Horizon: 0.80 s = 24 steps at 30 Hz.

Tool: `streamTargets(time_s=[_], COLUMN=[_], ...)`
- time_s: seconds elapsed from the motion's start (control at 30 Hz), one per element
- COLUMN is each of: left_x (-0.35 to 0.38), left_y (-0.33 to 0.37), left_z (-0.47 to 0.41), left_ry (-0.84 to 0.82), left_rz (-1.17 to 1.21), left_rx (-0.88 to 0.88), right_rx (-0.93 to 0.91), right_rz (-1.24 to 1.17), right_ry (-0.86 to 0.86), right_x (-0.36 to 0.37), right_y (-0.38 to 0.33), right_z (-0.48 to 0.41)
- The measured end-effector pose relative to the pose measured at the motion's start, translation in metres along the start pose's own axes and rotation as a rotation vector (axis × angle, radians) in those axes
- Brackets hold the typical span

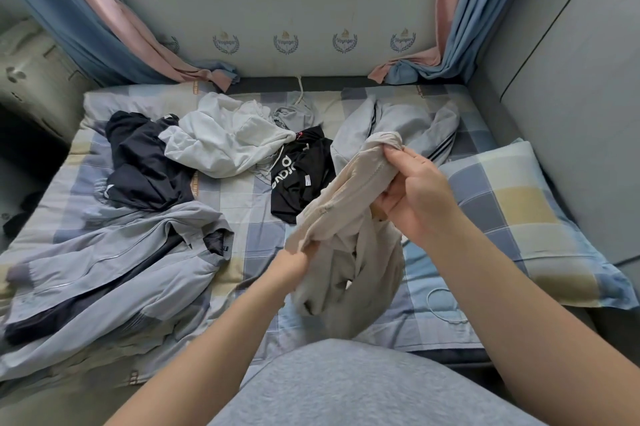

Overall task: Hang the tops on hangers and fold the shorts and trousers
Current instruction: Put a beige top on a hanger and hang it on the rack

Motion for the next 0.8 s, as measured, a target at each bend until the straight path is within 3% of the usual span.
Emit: streamTargets(time_s=[0.1, 0.17, 0.23, 0.3, 0.4, 0.47, 0.57, 0.63, 0.73, 0.8], left_x=[0.010, 0.015, 0.015, 0.014, 0.007, -0.004, -0.027, -0.042, -0.054, -0.057], left_y=[-0.021, -0.015, 0.001, 0.015, 0.024, 0.026, 0.032, 0.040, 0.054, 0.064], left_z=[-0.001, -0.003, -0.004, -0.007, -0.015, -0.019, -0.019, -0.016, -0.002, 0.009], left_ry=[-0.291, -0.476, -0.551, -0.498, -0.290, -0.185, -0.119, -0.105, -0.069, -0.046], left_rz=[0.455, 0.783, 0.981, 1.067, 1.027, 1.041, 1.186, 1.196, 1.086, 0.984], left_rx=[-0.262, -0.227, -0.155, -0.128, -0.121, -0.078, 0.051, 0.164, 0.294, 0.371], right_rx=[0.010, 0.030, 0.059, 0.087, 0.079, 0.047, 0.060, 0.212, 0.495, 0.507], right_rz=[-0.033, -0.033, -0.046, -0.069, -0.108, -0.125, 0.005, 0.111, 0.270, 0.431], right_ry=[-0.018, -0.040, -0.069, -0.105, -0.106, 0.002, 0.326, 0.490, 0.564, 0.583], right_x=[-0.002, -0.002, -0.002, -0.003, -0.011, -0.030, -0.087, -0.128, -0.163, -0.172], right_y=[0.000, 0.004, 0.011, 0.018, 0.021, 0.022, 0.036, 0.060, 0.101, 0.112], right_z=[0.002, 0.004, 0.006, 0.009, 0.008, 0.002, -0.011, -0.011, 0.005, 0.011])
Point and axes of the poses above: each hand's wrist, its own z-axis away from the middle knuckle, its own x-axis out of the palm, y = z × x, the point moved 6 cm from there along -z, towards the middle knuckle, and after that the axes turned 8 degrees about -z, right-handed, at the moved point
